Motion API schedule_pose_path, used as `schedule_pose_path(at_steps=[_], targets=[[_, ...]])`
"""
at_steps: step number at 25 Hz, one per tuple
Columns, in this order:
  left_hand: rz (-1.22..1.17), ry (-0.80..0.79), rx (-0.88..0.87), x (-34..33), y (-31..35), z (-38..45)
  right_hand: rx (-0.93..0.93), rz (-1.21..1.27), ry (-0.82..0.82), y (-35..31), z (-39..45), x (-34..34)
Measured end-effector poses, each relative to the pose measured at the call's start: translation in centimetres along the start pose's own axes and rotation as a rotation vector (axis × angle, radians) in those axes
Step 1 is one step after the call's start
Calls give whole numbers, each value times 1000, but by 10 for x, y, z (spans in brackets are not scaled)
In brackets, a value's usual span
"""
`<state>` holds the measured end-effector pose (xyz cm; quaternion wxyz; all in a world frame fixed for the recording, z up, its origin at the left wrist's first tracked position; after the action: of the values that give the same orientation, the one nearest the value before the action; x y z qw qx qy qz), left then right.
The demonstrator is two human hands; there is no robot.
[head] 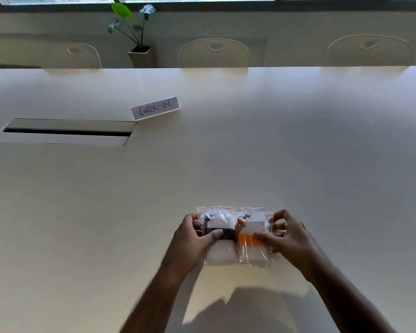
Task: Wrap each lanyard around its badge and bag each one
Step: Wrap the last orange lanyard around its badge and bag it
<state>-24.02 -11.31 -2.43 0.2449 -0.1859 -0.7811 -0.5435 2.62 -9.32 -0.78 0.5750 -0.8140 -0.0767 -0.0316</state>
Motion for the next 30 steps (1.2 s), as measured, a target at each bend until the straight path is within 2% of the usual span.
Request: schedule_pose_path(at_steps=[4,9,16,24,30], targets=[[-40,-44,-36,5,4,2,-50,70,-26,-6,-3,-13],[-131,-65,-41,13,2,9,8,125,18,-11,1,-24],[-287,-46,-54,40,23,48,32,285,-13,-36,49,-39],[-294,18,-95,91,56,157,71,359,-23,-82,166,-75],[-314,71,-109,116,78,280,117,422,-32,-125,273,-99]])
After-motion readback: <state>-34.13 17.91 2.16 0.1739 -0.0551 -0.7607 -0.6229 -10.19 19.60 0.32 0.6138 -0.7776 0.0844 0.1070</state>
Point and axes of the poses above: each hand's wrist, its own z-axis towards the middle knuckle, its own x-axis out of the back of the hand, y = z × x, the point moved 1 cm from there along z, towards the middle knuckle, and after that the axes turned 12 degrees about z, right-handed, at the moved point
